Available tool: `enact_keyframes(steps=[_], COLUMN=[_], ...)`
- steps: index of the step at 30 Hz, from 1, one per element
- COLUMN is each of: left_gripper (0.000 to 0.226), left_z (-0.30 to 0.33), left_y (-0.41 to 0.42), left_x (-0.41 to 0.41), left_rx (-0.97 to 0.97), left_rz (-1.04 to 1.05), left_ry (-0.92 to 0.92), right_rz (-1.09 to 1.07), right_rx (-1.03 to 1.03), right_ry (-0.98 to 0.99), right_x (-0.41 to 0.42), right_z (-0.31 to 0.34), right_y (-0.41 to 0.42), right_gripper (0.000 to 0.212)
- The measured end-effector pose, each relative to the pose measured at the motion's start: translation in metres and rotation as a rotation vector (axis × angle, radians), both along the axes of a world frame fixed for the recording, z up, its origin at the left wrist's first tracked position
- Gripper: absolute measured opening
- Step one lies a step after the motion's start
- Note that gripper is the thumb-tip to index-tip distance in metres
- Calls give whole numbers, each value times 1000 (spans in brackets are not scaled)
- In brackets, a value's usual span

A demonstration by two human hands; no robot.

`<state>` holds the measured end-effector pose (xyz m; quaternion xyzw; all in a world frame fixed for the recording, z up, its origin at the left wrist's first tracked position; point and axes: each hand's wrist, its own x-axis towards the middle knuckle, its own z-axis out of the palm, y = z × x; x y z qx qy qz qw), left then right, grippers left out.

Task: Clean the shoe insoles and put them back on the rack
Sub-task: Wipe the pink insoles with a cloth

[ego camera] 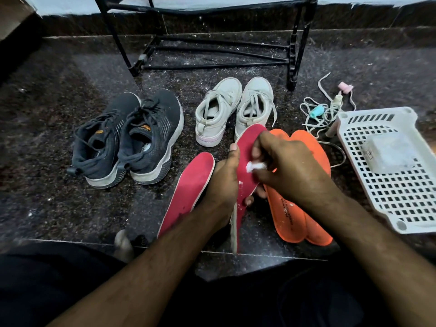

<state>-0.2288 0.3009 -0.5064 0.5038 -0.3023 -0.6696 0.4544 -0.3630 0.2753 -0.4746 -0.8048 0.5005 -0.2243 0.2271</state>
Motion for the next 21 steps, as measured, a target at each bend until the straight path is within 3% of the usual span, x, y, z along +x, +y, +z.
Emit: enact_keyframes(steps=[2, 7, 13, 18, 21], left_gripper=[66, 78, 67, 81, 80], left_z=[-1, 4, -6, 7, 5], left_y=[0, 1, -2, 4, 4], left_x=[0, -1, 0, -4, -5], left_rx=[5, -56, 25, -23, -22], left_rz=[14, -67, 25, -198, -210], left_ry=[7, -68, 12, -28, -6], right_rz=[44, -198, 35, -237, -263], right_rx=[49, -90, 86, -44, -75], right_ry=[-4, -1, -28, -81, -83], right_x=[2, -18, 4, -21, -20], right_z=[-1, 6, -2, 8, 9], right_y=[2, -14, 5, -13, -16], right_gripper=[38, 35, 37, 30, 30])
